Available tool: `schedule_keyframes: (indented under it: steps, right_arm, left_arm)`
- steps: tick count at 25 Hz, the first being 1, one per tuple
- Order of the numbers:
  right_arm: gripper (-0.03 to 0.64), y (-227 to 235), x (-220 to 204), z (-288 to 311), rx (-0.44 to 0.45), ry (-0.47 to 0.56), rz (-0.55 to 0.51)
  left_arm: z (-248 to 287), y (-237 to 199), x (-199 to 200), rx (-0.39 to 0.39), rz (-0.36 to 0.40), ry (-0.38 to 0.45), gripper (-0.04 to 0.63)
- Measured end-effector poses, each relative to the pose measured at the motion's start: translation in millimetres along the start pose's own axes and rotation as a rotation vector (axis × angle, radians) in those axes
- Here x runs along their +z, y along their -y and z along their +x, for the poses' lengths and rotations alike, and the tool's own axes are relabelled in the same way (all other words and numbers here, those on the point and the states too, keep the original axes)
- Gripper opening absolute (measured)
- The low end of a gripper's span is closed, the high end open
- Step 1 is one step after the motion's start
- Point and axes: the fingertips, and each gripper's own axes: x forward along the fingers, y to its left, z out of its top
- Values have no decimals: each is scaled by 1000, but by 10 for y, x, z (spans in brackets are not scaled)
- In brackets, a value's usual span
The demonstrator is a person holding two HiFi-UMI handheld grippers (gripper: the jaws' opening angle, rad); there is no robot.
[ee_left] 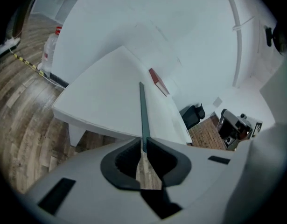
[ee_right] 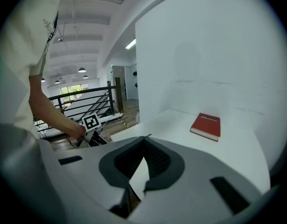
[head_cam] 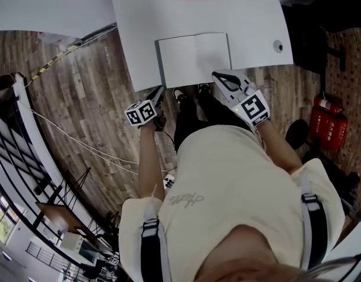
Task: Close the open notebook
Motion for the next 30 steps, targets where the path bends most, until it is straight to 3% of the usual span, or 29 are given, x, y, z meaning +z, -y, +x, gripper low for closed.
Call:
schedule_keyframes:
  steps: [8,15,21,30]
  right_arm:
    - [8,15,22,82,12,-3,14]
    - [8,19,10,129,14,-9,21]
    - [8,26,45,161,17,-22,26]
    - [8,-1,124,131,-16,14,28]
  left_arm:
    - [31,14,-33,-101,-128,8,34]
    - [94,-14,-71,-100,-79,-50,32]
    - [39,159,11,-168,-26,-71,23]
    - [-37,362,86,-131,75,-66,23]
